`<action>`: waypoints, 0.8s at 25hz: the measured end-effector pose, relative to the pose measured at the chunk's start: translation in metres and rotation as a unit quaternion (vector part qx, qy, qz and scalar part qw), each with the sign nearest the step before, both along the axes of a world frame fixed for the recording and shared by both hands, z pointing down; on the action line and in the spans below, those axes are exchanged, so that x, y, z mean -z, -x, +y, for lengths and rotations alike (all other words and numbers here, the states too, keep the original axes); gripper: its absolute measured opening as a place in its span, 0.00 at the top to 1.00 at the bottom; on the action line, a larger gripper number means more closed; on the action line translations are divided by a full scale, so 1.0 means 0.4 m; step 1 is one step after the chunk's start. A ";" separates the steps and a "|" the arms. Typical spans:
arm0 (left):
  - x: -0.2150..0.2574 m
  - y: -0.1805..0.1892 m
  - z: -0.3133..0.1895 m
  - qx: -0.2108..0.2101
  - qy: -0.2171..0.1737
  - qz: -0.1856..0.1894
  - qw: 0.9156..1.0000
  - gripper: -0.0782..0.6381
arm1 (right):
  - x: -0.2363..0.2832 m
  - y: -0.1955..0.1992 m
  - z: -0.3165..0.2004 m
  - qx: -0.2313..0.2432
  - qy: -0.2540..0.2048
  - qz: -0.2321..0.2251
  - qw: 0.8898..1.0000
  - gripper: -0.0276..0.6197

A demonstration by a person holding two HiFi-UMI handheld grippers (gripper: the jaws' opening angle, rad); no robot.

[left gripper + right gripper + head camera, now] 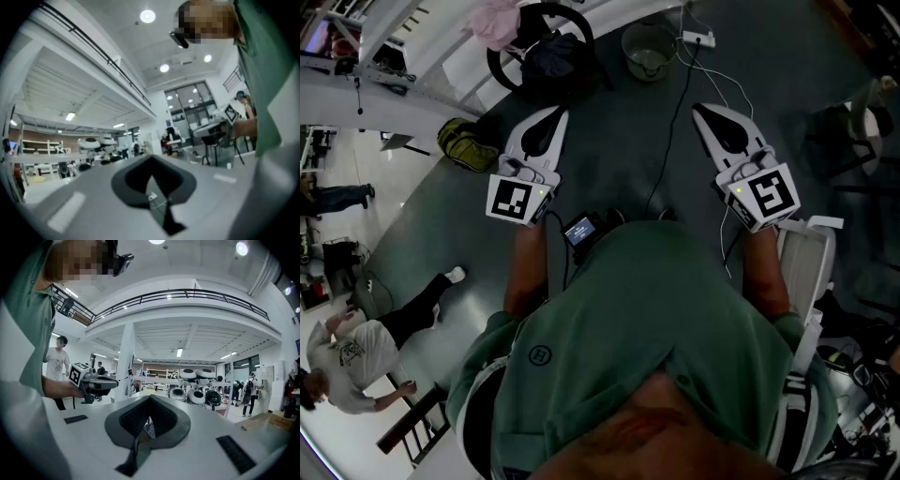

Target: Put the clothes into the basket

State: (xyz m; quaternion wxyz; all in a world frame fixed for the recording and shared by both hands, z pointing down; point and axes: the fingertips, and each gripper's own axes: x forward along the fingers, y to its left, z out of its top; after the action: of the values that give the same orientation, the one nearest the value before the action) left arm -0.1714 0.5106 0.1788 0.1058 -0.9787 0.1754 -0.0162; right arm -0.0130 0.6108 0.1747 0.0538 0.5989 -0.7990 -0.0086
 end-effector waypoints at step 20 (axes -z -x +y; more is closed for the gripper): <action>-0.021 -0.062 0.025 0.010 0.000 -0.009 1.000 0.89 | -0.027 -0.064 0.006 0.010 -0.006 -0.018 1.000 0.95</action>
State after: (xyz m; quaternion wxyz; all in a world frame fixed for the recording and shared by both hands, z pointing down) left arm -0.1465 0.5205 0.1870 0.1074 -0.9767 0.1841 -0.0258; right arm 0.0127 0.6132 0.1854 0.0361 0.5910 -0.8059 -0.0031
